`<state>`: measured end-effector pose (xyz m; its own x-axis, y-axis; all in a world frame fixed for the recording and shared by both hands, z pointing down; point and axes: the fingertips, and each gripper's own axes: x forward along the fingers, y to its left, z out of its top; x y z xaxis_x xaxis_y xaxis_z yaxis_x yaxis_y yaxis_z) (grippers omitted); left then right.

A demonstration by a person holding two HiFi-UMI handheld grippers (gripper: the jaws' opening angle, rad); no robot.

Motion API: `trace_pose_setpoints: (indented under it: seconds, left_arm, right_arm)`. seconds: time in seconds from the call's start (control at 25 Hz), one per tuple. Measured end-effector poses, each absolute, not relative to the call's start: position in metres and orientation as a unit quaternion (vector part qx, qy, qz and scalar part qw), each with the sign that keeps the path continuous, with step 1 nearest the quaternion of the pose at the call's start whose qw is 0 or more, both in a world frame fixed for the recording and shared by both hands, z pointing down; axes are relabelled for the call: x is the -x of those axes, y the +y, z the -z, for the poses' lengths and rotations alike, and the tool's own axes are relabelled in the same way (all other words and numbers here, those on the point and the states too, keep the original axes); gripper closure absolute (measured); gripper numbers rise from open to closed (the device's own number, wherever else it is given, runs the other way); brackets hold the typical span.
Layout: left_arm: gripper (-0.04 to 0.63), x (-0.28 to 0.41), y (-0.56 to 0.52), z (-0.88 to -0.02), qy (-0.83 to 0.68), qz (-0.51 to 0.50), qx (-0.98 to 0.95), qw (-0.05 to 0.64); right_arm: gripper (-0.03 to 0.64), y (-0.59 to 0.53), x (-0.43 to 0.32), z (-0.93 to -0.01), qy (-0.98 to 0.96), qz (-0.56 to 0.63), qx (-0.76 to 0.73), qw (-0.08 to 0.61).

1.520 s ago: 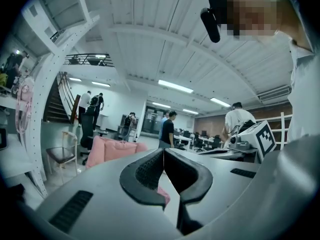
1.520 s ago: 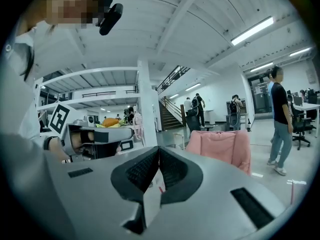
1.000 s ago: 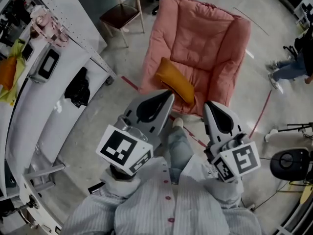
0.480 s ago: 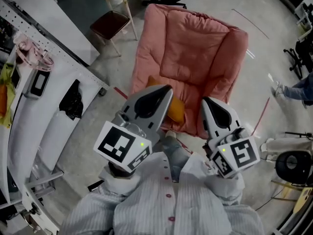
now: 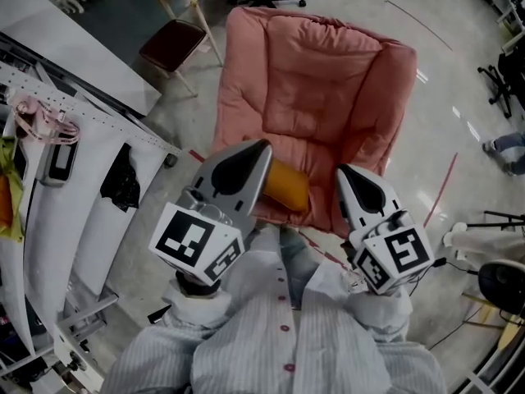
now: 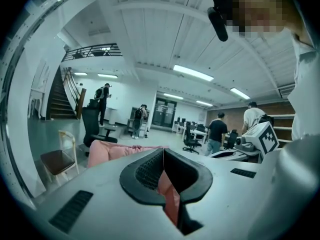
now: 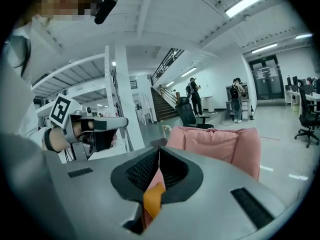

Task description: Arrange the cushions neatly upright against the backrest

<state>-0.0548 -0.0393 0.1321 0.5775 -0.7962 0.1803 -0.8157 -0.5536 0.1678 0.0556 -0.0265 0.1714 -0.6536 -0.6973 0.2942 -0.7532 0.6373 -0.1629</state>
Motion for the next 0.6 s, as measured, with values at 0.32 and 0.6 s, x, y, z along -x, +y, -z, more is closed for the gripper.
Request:
trace_pose_setpoints:
  seconds: [0.32,0.6]
  left_arm:
    - [0.583,0.066,-0.083,-0.159,-0.444,-0.063,-0.883,0.134]
    - [0.582,0.090,-0.109,-0.210,-0.446,-0.098,-0.874,0.165]
  right_arm:
    - [0.603,-0.067,-0.052,-0.199,-0.884,-0.163,-0.423,0.116]
    - [0.603,-0.094,-0.040,-0.240,-0.872,-0.187,-0.432,0.132]
